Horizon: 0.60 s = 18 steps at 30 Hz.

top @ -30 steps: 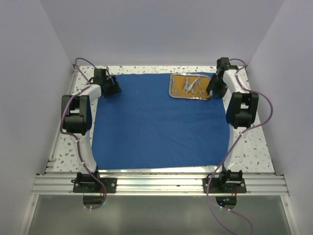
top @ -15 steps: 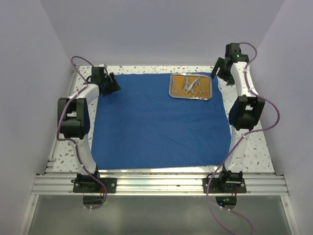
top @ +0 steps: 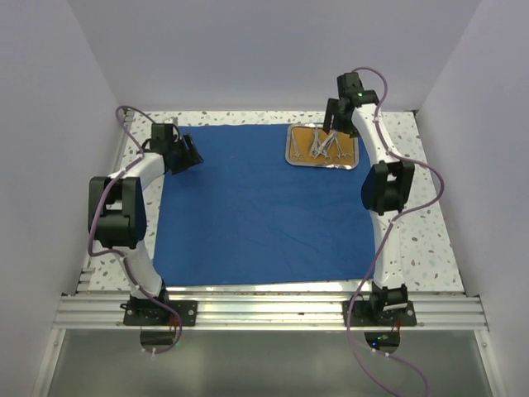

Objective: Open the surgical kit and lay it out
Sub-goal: Pick up the medical item from the container.

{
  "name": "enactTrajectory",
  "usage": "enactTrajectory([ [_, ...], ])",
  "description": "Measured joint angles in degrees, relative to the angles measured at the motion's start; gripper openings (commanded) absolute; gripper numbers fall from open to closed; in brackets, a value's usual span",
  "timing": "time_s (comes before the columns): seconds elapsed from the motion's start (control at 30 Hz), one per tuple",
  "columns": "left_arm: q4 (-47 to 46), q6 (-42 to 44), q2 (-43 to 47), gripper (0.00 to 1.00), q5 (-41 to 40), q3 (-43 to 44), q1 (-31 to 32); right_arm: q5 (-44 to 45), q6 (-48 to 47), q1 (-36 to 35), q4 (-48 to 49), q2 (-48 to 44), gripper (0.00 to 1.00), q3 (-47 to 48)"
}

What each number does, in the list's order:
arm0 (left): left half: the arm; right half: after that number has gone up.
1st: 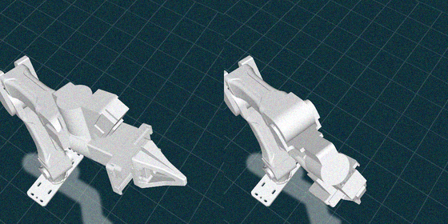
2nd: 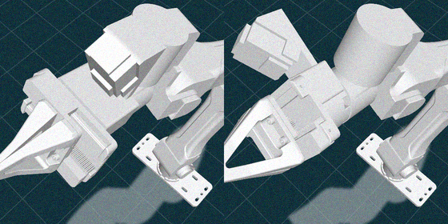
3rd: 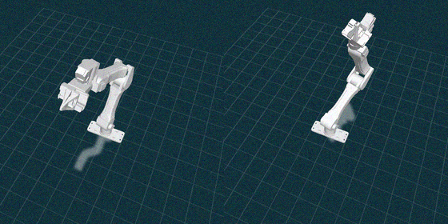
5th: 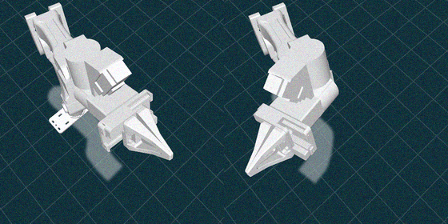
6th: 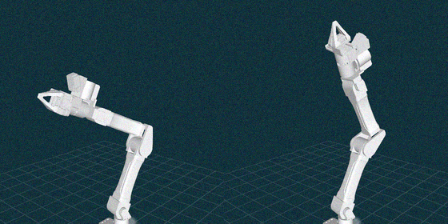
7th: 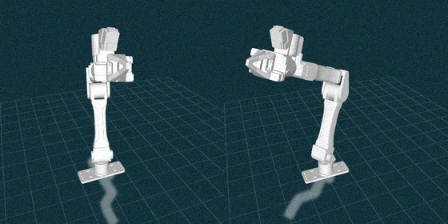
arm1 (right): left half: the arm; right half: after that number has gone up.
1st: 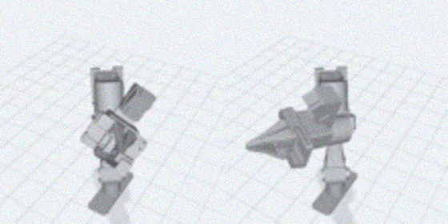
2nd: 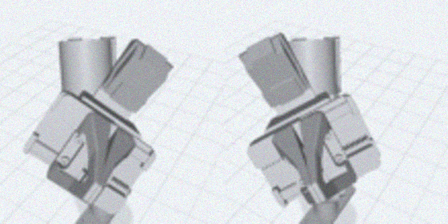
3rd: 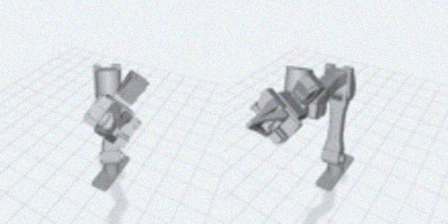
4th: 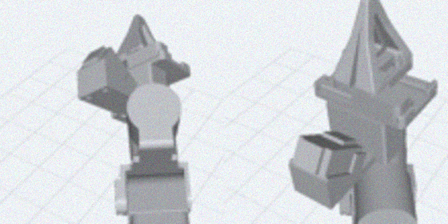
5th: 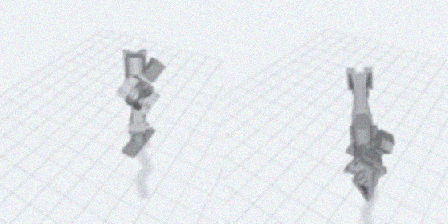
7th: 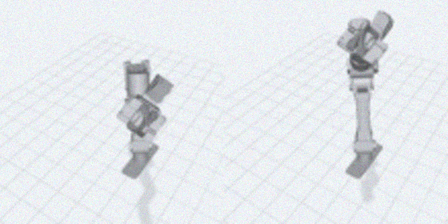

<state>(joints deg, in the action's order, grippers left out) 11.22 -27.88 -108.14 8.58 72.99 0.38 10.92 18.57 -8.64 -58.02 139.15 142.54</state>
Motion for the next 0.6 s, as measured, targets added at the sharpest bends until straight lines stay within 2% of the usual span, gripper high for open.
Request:
enactTrajectory([
  [0.23, -0.11, 0.02, 4.46, 0.66, -0.02, -3.96, 0.00, 3.69, -1.27, 1.05, -1.42, 5.51, 0.75, 0.04],
  [0.6, -0.07, 0.50, 5.95, 0.66, -0.07, -5.40, 0.00, 4.87, -1.97, 0.22, -0.92, 6.23, 0.71, -0.31],
])
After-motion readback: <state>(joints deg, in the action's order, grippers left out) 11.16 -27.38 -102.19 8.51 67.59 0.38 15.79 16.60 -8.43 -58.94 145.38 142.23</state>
